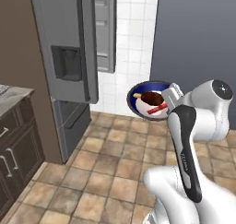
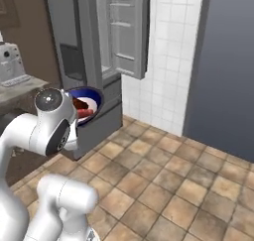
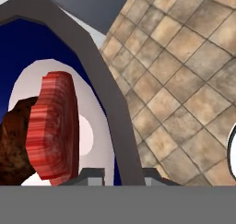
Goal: Place the bowl with the lime and sweet potato on the top shelf of the fridge. Place the bowl with the steaks on the second highest shelf of the fridge.
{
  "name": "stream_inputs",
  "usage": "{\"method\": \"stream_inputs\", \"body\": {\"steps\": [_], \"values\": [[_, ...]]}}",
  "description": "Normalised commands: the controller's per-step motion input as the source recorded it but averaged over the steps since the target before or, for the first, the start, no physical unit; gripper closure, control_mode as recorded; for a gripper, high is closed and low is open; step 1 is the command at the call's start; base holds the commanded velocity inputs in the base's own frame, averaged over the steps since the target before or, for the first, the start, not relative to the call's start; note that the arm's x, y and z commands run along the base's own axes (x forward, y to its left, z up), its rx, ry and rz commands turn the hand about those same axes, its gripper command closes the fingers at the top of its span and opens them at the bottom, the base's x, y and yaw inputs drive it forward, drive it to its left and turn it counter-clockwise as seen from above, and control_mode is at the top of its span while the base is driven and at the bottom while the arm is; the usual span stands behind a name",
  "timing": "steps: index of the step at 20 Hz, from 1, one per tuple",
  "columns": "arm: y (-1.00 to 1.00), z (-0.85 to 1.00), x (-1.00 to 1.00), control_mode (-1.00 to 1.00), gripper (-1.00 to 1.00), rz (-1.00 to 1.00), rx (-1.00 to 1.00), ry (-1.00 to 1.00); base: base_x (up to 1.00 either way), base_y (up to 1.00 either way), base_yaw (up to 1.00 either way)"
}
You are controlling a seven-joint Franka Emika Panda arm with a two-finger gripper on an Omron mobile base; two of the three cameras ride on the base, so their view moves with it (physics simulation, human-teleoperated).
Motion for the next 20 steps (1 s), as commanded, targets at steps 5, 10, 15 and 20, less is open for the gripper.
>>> {"method": "stream_inputs", "body": {"steps": [5,10,15,20], "values": [[0.0,0.0,0.0,1.0,1.0,0.0,0.0,0.0,1.0,-1.0,-0.04],[0.0,0.0,0.0,1.0,1.0,0.0,0.0,0.0,1.0,-0.91,0.04],[0.0,0.0,0.0,1.0,1.0,0.0,0.0,0.0,1.0,-0.67,0.02],[0.0,0.0,0.0,1.0,1.0,0.0,0.0,0.0,0.9,-0.69,0.27]]}}
